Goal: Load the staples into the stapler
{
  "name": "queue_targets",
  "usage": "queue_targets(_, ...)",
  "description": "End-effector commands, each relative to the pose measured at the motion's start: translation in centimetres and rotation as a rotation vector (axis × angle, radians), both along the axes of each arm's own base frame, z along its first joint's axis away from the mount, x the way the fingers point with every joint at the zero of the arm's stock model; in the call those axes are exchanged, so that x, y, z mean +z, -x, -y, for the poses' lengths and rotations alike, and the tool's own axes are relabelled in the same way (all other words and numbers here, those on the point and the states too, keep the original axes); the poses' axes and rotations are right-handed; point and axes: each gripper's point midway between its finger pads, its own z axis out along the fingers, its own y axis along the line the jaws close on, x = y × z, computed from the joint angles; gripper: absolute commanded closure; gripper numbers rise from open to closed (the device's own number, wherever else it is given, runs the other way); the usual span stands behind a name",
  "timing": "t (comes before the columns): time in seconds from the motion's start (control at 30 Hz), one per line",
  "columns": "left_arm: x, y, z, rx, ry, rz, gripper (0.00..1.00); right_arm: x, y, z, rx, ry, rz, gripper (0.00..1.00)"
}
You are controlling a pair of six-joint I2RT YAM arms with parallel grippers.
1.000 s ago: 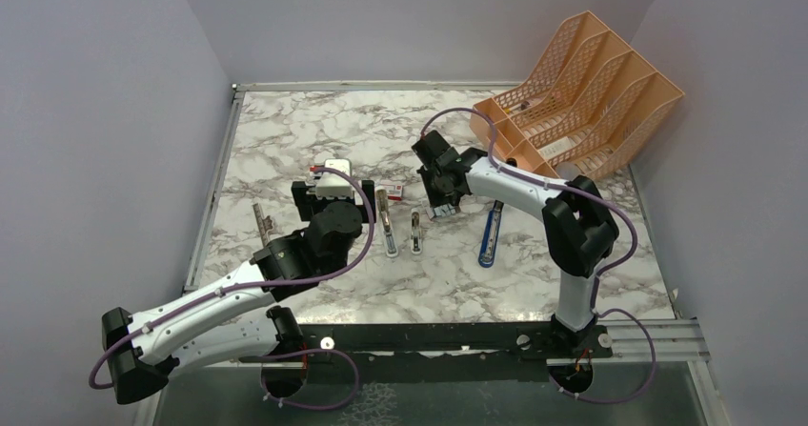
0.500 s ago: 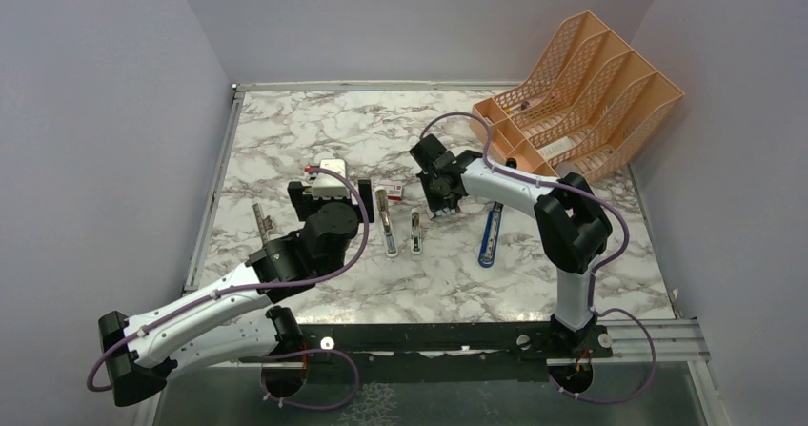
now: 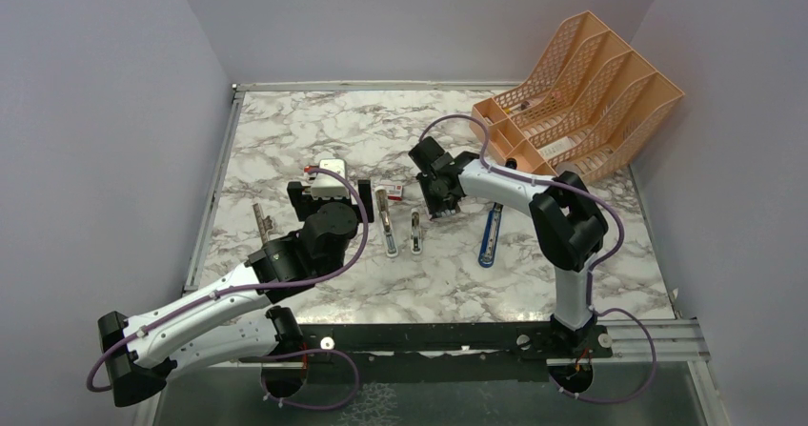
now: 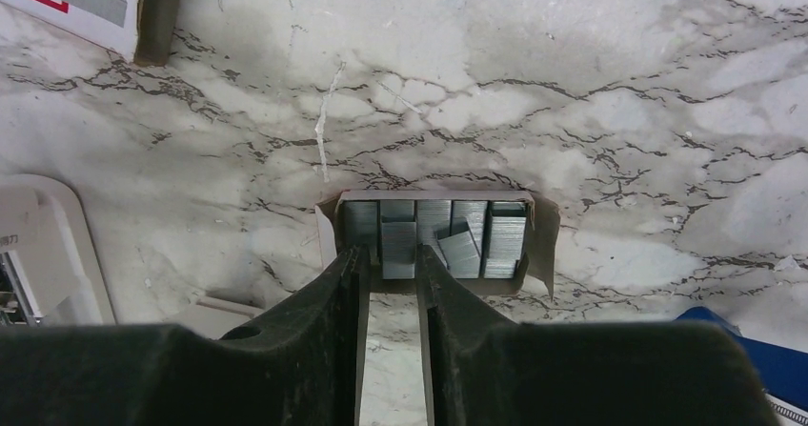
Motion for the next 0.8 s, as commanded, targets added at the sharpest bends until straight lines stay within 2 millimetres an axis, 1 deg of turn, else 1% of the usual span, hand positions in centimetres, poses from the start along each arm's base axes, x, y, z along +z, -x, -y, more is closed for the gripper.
queue_targets(0.0,0.6,-0.1,-0.1,0.003,0.011,0.009,0.01,-1.0,0.1,0.0,-0.006,0.019,-0.006,0.70)
queue_targets(0.27,0.5,-0.1,0.0,0.004,0.010,0.008,0.01,-1.6,0.3,0.0,-0.011,0.023,-0.020,0.69)
queue_targets(0.43,0.5,-0.1,-0.1,0.005,0.010,0.008,0.01,-1.7,0.5,0.0,-0.029,0.022,-0.039,0.75)
queue_targets(0.5,0.5,-0.1,0.0,0.004,0.009,0.008,0.01,-1.4,0.4,-0.1,-0.036,0.015,-0.035,0.78)
queue_targets(0.77,0.6,-0.1,-0.1,0.003,0.015,0.010,0.01,1.5,-0.2,-0.5,-0.038,-0.027,0.025,0.78)
